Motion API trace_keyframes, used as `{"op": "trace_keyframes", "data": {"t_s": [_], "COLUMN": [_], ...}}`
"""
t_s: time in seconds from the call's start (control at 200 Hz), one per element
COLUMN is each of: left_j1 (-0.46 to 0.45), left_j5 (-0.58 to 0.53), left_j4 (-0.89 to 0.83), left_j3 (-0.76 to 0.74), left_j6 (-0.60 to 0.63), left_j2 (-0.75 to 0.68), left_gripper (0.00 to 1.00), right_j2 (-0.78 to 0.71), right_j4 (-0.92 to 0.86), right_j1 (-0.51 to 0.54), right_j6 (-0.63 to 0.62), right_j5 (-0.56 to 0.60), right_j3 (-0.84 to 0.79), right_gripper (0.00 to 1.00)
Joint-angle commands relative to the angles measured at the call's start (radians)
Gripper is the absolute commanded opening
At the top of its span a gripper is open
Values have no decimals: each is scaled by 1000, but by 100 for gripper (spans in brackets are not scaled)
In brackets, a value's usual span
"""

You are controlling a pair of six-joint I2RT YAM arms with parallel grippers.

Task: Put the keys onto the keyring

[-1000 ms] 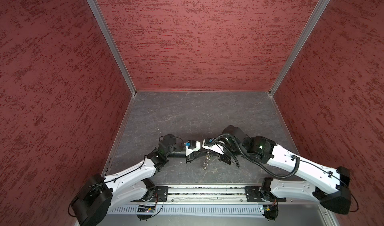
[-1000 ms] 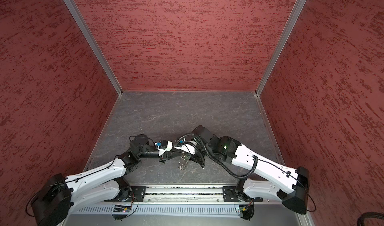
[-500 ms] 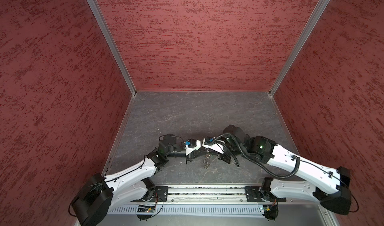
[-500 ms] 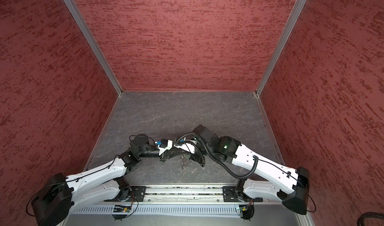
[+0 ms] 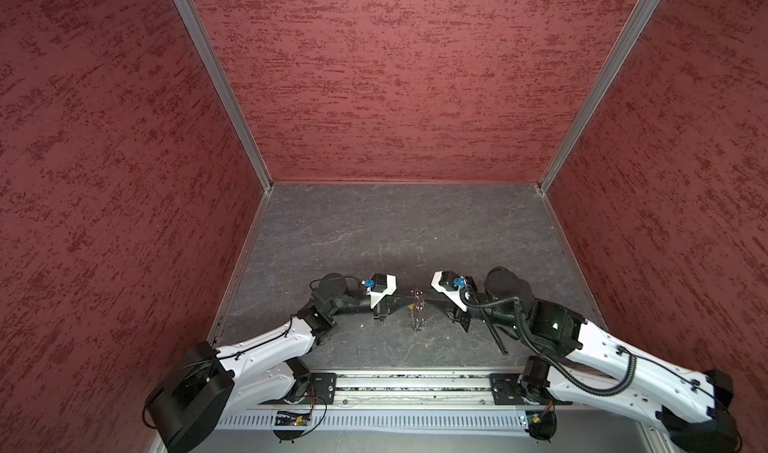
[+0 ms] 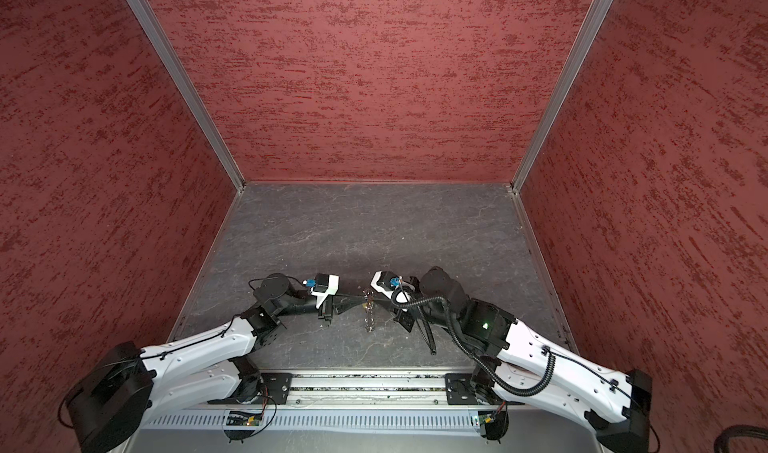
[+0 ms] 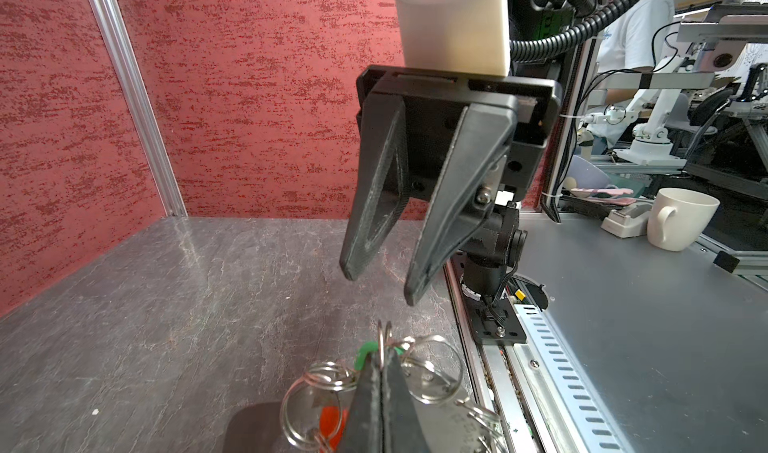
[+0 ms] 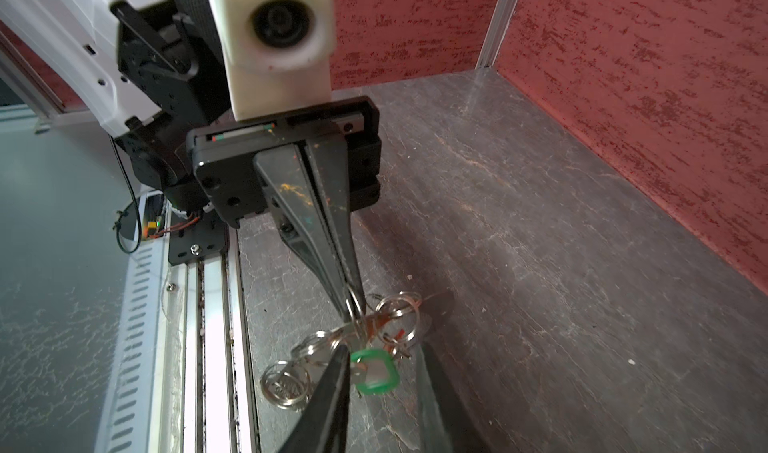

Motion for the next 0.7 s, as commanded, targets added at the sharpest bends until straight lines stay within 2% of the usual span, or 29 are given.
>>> {"op": "trace_keyframes", "data": {"t_s": [0.0,0.341,0.696], "left_j1": [-2,0,3], "left_j5": [17,60,128], "left_j4": [107,174,222], "left_j3": [-13,-33,-36], "left_j6": [-23,-29,-39], "left_j2": [10,26,43], "left_gripper": [0,0,0], "right_j2": [-3,23,48], "right_j4": [99,97,63], "right_j1": [2,3,3], "right_j6": [40,57,43], "right_j5": [5,-89,-164], "right_j3": [-19,-46,-37], "right_gripper": [25,17,15]}}
